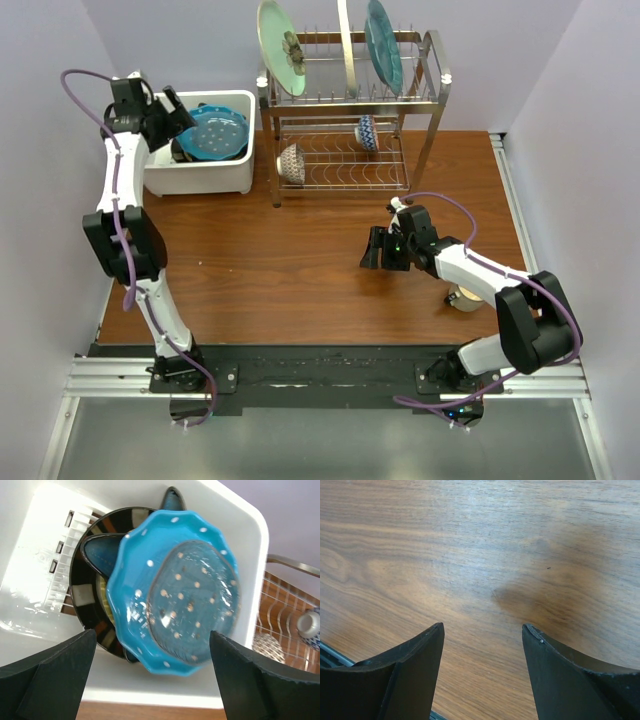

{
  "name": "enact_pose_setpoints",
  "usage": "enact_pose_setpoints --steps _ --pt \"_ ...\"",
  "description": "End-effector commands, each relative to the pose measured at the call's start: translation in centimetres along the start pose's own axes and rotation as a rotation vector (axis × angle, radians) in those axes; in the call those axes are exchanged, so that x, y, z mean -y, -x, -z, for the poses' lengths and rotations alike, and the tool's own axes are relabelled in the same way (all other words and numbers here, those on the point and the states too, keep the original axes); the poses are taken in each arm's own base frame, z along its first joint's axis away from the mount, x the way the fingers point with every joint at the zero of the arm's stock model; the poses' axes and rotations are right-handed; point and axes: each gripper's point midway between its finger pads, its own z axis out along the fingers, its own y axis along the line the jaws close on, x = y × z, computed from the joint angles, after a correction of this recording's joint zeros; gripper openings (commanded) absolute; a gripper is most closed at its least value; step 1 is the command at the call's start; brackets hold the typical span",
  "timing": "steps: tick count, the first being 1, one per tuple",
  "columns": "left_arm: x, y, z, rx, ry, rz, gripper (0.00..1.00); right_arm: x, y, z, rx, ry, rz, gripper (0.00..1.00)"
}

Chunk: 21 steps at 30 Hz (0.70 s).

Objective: Place the plates into the plastic bin on the countertop
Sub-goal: Reset both arms

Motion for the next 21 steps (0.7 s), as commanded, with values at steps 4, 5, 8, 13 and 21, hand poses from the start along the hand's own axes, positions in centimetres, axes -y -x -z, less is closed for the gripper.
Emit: enact_pose_setpoints --steps 4,5,8,13,21 --pt "6.1 2.2 7.1 0.123 -0.188 -0.091 1.0 -0.4 1.4 0.7 0.046 -0.001 0.023 0.68" --pt "6.6 1.8 7.4 0.123 -0.192 -0.112 1.0 -0.4 1.5 0.8 0.047 0.0 0.021 0.7" --pt "8.5 -0.2 8.6 0.115 -0.215 -0.168 1.0 -0.5 1.8 1.2 0.064 -0.006 0.031 0.77" --pt "10.2 -2.7 10.9 0.111 -0.242 -0.228 1.0 0.0 2.3 2.4 0.1 -0.047 0.047 0.87" --pt "9.7 -7.3 13.3 0.101 -0.278 -0.233 1.0 0.9 3.9 4.2 0.178 -0.124 0.067 0.92"
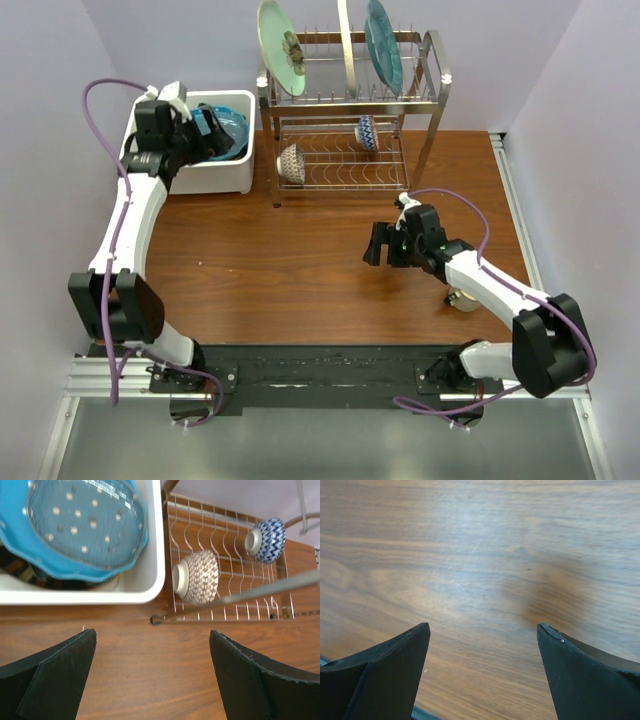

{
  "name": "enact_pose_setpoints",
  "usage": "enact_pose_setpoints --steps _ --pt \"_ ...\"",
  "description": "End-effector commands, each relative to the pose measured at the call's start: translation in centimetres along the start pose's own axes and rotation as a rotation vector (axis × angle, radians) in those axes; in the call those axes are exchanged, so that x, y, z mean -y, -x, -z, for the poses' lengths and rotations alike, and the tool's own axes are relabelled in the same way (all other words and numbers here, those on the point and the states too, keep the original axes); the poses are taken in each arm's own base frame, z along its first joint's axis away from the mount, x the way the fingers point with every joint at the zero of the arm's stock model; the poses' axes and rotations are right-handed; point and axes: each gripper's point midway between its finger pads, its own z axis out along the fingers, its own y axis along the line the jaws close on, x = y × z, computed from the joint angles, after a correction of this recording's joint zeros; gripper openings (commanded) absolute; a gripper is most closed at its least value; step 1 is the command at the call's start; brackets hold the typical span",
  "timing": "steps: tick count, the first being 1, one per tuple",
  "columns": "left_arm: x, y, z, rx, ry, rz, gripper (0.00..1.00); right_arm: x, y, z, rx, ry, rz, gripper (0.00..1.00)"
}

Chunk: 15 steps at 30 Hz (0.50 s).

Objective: Place the plates into the plastic bin on the countertop
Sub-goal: Reset both arms

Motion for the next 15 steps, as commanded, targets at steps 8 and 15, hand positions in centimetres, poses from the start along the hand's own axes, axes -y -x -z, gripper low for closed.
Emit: enact_pose_setpoints --steps 8,15 --pt "0.1 -5.7 1.2 -0.005 0.061 -0.069 1.0 3.3 4.6 4.5 0.18 -0.246 0.068 0.95" --pt "1.1 -8.9 1.8 0.018 0.098 -0.105 1.0 4.9 5.8 6.5 0.241 -0.351 0.08 0.99"
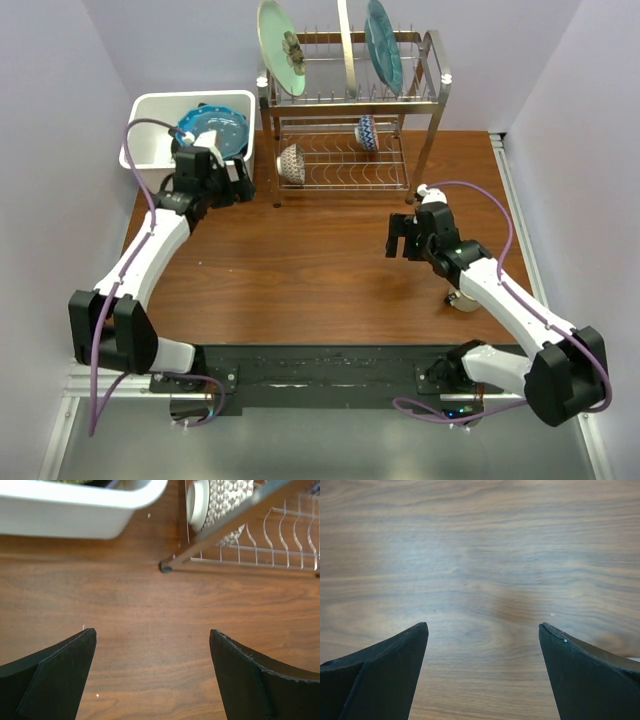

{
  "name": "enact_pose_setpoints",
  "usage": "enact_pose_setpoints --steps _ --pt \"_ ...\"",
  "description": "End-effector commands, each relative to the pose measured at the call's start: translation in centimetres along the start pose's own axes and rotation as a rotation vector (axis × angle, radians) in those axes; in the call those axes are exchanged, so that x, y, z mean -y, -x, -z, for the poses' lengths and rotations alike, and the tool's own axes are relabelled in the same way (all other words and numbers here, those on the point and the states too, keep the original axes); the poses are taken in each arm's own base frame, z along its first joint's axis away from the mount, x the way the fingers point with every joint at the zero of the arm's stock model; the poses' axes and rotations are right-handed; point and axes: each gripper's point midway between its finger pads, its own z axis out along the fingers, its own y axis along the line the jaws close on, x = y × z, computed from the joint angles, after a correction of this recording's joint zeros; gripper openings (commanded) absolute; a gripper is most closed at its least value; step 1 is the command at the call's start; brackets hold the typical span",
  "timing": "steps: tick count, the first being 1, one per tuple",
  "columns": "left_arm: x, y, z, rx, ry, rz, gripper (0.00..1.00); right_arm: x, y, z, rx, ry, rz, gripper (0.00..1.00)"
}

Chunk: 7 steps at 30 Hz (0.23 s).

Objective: Place the plates into the plastic bin on the countertop
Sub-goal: Reset both arms

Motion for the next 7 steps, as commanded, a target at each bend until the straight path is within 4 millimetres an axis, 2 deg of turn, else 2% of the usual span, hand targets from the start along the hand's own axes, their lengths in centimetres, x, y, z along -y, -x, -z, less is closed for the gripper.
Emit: enact_pose_setpoints --steps 1,2,3,5,7 --pt "0.9 1.5 1.6 0.142 0.019 -0.032 1.0 1.8 2.3 1.4 0.078 -0.101 0.02 0.99" --pt "1.0 0.4 1.4 0.126 0.021 -0.037 1.0 1.9 2.3 1.4 0.081 -0.106 0.019 0.99" --pt "1.1 0.7 1.8 0.155 0.019 -0.041 1.0 1.9 2.6 1.5 0.092 -0.107 0.017 0.99" --pt "1.1 -0.4 1.7 0.154 0.025 -0.034 1.0 2.5 2.8 1.5 0.115 -0.137 0.008 0.99" --pt "0.8 0.3 2.3 0.208 0.057 -0.011 1.0 3.1 3.2 1.5 0.158 -0.164 -0.009 0.99"
